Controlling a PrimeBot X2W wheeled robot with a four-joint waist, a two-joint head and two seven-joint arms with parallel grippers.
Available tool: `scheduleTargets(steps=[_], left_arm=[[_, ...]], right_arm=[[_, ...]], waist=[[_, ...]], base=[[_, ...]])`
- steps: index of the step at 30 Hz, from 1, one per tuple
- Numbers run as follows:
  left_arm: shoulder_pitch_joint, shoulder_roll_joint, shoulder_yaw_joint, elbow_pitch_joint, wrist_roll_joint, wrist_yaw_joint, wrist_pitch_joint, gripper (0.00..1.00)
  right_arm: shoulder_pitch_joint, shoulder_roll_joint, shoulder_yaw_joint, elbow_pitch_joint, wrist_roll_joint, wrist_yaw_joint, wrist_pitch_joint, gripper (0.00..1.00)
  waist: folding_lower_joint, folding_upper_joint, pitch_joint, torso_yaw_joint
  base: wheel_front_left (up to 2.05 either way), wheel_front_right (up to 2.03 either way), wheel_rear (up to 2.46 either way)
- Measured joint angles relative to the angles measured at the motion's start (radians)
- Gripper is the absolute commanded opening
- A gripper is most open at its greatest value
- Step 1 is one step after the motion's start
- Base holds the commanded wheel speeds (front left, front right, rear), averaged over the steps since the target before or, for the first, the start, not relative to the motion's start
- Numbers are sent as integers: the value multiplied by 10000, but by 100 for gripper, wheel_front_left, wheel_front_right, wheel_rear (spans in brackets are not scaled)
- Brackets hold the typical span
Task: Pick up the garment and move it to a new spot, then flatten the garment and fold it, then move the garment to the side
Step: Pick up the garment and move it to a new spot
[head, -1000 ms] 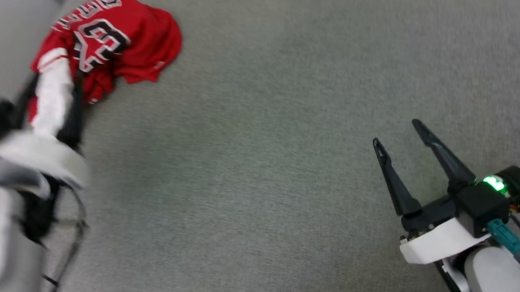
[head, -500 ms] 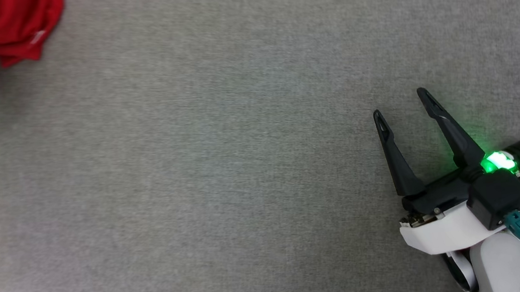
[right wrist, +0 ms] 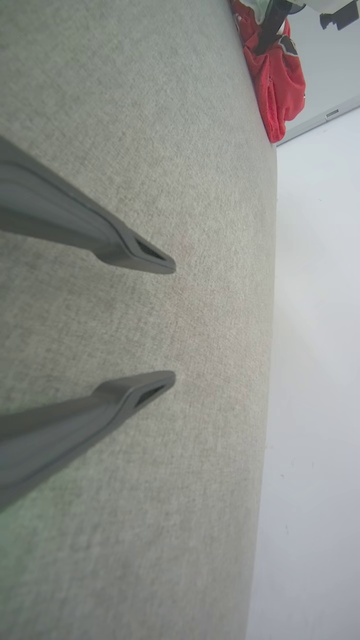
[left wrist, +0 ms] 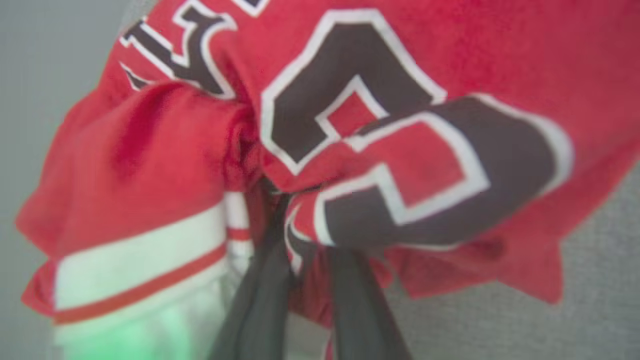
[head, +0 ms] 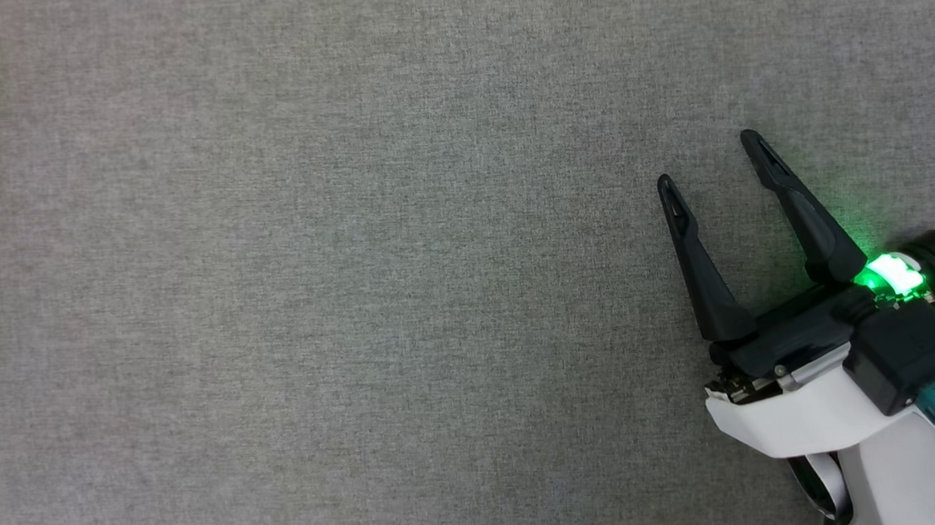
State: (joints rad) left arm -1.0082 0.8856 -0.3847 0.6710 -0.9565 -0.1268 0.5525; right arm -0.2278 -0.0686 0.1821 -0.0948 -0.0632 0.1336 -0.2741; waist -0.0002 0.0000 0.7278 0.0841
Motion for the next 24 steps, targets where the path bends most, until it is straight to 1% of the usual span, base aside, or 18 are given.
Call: scheduleTargets(steps=[5, 9, 14, 20, 22, 24], left_arm=[[44, -104, -383, 159, -90, 4, -514, 0], [174, -146, -794, 36, -267, -21, -995, 0], [502, -56, -1689, -637, -407, -25, -1551, 0], [1144, 42, -2999, -1657, -527, -25, -2182, 0], [1306, -40, -3411, -1992, -602, -25, -2403, 0], [1499, -242, -3804, -2290, -654, -25, -2671, 0]], right_arm=[[-12, -6, -44, 249, 2, -4, 17, 100], [20, -42, -142, 525, 17, -17, 48, 100], [186, -50, -102, 897, 115, -23, 107, 100], [260, 35, -50, 1250, 290, -25, 107, 100], [281, 63, -38, 1340, 318, -23, 107, 100], [296, 90, -12, 1448, 393, -23, 107, 100]], waist=[[1, 0, -358, 24], [3, 0, -830, 27], [3, 0, -1585, 14], [2, 0, -2580, -92], [2, 0, -2881, -156], [3, 0, -3160, -235]], base=[[0, 0, 0], [0, 0, 0], [0, 0, 0], [0, 0, 0], [0, 0, 0], [0, 0, 0]])
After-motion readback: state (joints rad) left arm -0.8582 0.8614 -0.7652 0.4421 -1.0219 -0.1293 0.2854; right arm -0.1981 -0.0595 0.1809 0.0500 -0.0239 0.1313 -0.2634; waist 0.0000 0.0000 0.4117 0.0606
